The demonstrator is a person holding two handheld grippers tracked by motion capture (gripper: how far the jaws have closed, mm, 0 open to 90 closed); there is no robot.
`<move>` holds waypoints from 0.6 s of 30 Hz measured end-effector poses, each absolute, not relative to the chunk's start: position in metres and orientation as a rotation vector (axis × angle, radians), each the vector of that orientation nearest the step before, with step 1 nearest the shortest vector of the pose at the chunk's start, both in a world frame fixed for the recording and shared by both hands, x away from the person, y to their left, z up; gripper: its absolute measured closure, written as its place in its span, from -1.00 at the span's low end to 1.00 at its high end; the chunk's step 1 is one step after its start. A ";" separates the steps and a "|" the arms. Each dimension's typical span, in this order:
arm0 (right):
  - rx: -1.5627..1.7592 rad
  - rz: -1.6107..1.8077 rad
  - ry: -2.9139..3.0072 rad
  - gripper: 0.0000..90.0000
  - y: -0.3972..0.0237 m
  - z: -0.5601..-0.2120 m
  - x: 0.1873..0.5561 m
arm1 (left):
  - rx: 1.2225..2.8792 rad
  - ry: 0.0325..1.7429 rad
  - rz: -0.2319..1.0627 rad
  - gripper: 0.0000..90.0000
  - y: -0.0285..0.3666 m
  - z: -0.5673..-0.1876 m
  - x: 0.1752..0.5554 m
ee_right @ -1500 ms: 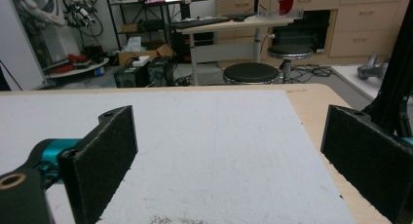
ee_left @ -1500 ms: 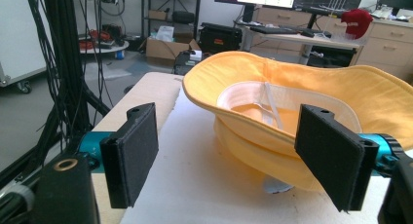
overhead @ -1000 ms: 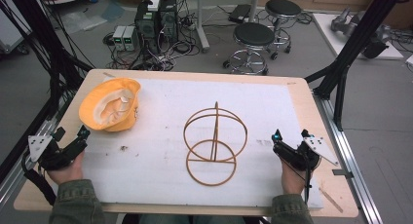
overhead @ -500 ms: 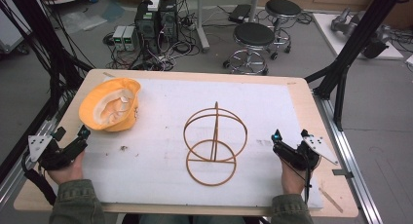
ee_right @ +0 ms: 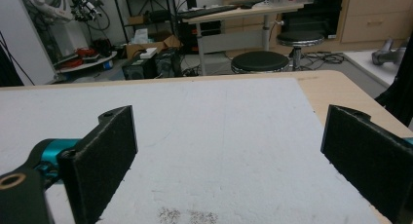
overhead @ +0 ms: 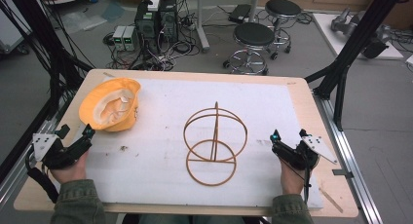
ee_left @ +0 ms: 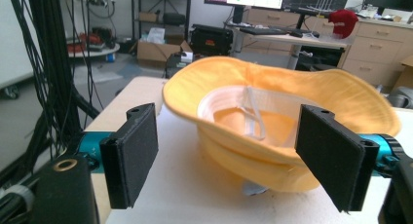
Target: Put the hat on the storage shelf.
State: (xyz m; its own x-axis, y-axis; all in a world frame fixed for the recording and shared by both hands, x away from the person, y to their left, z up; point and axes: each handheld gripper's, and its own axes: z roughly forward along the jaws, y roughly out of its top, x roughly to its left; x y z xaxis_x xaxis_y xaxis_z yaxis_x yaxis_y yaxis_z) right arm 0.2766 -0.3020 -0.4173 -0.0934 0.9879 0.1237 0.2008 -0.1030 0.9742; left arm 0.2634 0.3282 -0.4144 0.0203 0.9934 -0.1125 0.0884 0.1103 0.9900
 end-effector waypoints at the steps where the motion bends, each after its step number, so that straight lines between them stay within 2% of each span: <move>1: 1.394 1.279 1.380 -0.89 -0.302 -0.417 0.277 | 1.194 1.300 1.066 -0.47 0.327 -0.412 0.263; 6: 1.401 1.280 1.384 -0.89 -0.303 -0.418 0.278 | 1.209 1.281 1.084 -0.47 0.324 -0.406 0.265; 18: 1.405 1.278 1.370 -0.89 -0.306 -0.418 0.278 | 1.336 1.236 1.008 -0.46 0.308 -0.376 0.288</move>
